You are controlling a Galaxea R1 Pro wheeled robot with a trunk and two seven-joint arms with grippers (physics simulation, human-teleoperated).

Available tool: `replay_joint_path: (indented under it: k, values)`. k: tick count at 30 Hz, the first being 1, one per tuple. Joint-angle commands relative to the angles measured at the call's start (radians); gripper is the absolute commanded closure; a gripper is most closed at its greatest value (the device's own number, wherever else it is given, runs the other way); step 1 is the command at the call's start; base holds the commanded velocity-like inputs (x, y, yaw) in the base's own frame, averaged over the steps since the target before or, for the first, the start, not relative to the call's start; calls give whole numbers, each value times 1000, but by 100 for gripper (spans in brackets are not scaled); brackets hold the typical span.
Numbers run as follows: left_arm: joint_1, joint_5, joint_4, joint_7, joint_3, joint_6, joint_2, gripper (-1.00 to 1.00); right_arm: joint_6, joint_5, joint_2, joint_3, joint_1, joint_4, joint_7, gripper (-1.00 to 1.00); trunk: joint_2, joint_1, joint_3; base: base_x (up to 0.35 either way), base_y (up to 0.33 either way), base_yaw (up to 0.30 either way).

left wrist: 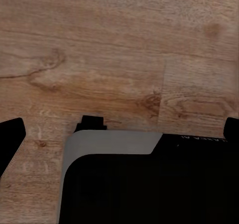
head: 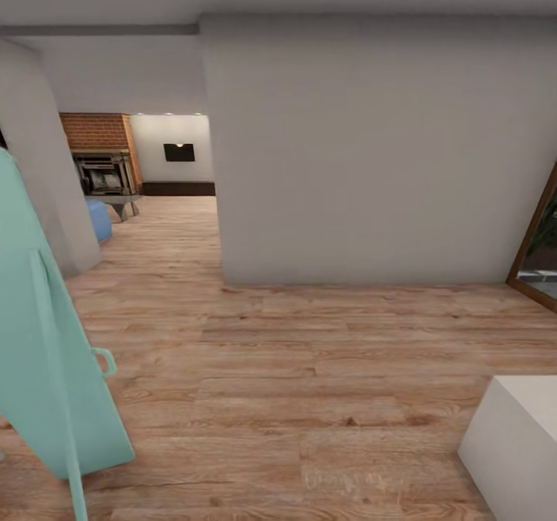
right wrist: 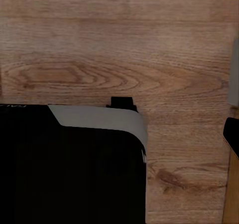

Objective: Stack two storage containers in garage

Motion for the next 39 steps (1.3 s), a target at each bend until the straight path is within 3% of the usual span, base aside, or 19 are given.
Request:
replay_joint_path:
  k: [1, 39]
  values:
    - [-1, 10, 1, -6, -1, -2, 0, -100, -5, -6, 1, 8, -1, 3, 0, -100, -1, 1, -1, 322, 0, 0]
    - [-1, 9, 1, -6, -1, -4, 0, -100, -2, -31, 1, -3, -1, 5, 8, -100, -1, 1, -1, 322, 0, 0]
